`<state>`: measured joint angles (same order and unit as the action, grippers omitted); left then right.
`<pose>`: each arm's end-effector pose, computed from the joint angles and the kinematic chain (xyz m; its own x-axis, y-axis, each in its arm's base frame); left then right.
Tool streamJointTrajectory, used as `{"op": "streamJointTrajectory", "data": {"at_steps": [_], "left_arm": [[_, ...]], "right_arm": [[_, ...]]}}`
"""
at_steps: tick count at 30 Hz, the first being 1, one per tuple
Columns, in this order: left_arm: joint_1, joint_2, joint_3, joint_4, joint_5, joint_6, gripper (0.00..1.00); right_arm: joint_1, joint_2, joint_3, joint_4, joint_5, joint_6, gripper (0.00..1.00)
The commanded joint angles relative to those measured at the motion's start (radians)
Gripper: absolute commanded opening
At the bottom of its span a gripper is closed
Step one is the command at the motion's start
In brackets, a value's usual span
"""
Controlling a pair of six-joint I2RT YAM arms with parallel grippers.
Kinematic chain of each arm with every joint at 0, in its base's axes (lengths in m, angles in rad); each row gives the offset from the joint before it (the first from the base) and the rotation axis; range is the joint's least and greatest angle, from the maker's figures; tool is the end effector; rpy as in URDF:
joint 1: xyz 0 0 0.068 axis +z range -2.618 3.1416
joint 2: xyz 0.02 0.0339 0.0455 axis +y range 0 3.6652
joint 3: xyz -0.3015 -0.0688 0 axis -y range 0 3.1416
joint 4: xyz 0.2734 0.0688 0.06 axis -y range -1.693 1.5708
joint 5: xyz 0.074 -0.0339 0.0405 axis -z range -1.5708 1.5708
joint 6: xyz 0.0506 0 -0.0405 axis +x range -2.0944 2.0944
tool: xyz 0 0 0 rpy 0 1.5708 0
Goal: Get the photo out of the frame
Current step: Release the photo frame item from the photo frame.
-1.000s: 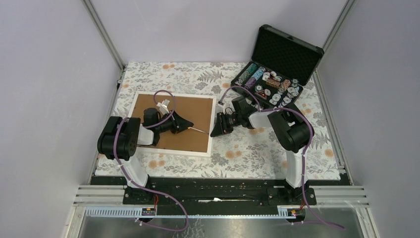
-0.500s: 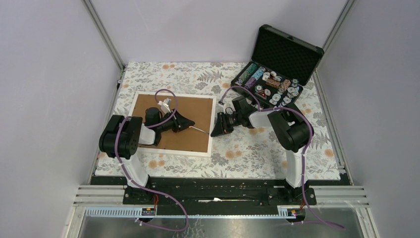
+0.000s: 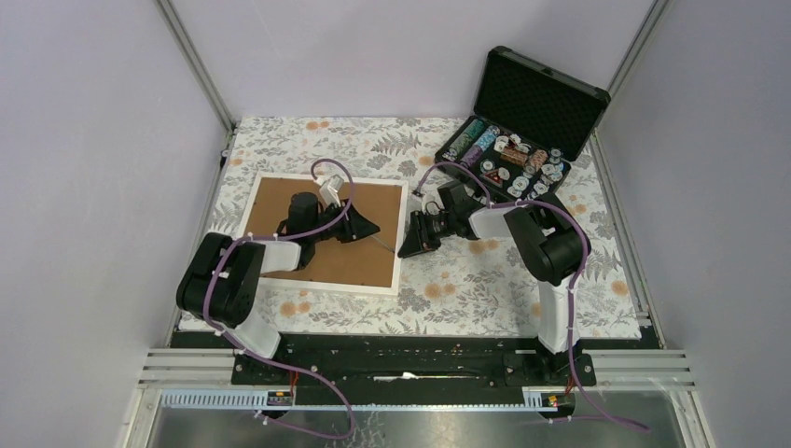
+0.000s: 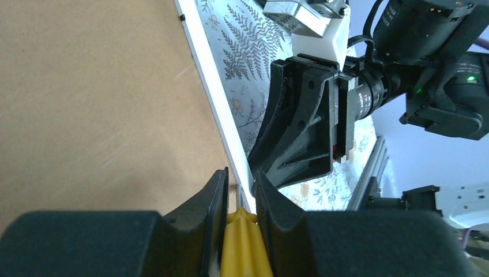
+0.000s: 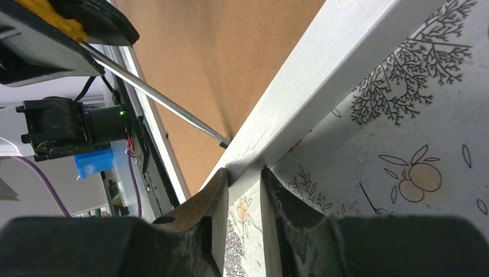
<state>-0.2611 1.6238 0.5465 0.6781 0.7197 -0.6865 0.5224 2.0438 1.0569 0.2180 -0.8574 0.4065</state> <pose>0.3021 -0.1152 0.1587 -0.7854 -0.2835 -0.5503 0.3660 0.5043 -0.7822 0.3580 0.2503 0.1124 -0.8688 -0.2017 -0.4522 -0.4942 0.4090 0.7671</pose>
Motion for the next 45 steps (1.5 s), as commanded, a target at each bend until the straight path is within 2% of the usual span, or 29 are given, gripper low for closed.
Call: {"op": "streamJointTrajectory", "data": {"at_steps": [1, 6, 10, 16, 20, 30, 45], "left_arm": [[-0.156, -0.008, 0.044, -0.327, 0.193, 0.034, 0.00], [-0.191, -0.031, 0.106, -0.539, 0.158, 0.079, 0.00], [-0.233, -0.089, 0.130, -0.634, 0.113, 0.039, 0.00], [-0.330, -0.157, 0.139, -0.643, 0.042, -0.135, 0.00], [-0.399, -0.168, 0.170, -0.635, 0.002, -0.178, 0.00], [-0.553, -0.136, 0.287, -0.602, -0.034, -0.182, 0.00], [-0.692, -0.041, 0.441, -0.720, -0.120, -0.183, 0.00]], "right_arm": [[0.031, 0.070, 0.016, 0.009, 0.165, -0.057, 0.28], [0.031, 0.080, 0.022, 0.001, 0.170, -0.060, 0.28], [0.031, 0.091, 0.031, 0.000, 0.173, -0.052, 0.27], [0.031, 0.099, 0.044, 0.000, 0.183, -0.040, 0.27], [0.031, 0.093, 0.040, 0.000, 0.193, -0.039, 0.27], [0.031, 0.087, 0.040, 0.000, 0.200, -0.035, 0.27], [0.030, 0.111, 0.067, 0.000, 0.208, -0.012, 0.27]]}}
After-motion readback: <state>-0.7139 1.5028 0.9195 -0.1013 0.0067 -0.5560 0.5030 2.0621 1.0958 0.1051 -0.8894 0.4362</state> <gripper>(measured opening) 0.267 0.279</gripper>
